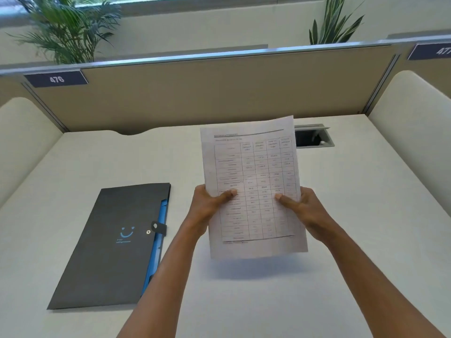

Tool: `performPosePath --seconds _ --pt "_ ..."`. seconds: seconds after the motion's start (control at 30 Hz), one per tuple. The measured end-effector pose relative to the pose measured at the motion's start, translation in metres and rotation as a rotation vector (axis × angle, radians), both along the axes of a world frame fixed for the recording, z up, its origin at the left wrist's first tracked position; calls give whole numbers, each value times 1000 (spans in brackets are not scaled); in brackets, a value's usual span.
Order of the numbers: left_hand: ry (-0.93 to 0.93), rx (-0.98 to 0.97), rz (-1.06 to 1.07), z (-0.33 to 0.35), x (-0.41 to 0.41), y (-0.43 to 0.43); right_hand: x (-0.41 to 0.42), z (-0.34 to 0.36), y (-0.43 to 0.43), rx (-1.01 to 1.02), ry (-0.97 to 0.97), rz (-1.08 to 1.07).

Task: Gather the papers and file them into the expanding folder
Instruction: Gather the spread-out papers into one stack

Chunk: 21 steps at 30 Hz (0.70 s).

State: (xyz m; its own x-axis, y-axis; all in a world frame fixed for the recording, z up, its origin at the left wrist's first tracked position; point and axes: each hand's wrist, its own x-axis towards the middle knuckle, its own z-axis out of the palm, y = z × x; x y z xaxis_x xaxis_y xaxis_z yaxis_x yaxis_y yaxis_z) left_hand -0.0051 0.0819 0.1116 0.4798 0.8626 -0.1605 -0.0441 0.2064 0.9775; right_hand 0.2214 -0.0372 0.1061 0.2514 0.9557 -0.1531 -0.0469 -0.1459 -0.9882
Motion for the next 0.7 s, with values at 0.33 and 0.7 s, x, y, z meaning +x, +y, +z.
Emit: performPosePath --seconds 0.33,0.7 --pt "120 -252 48 -58 -21 -30 -36 -65 -25 -256 -68 -114" --pt "622 56 288 -83 -17 -36 -47 -72 -24 -353 -466 -308"
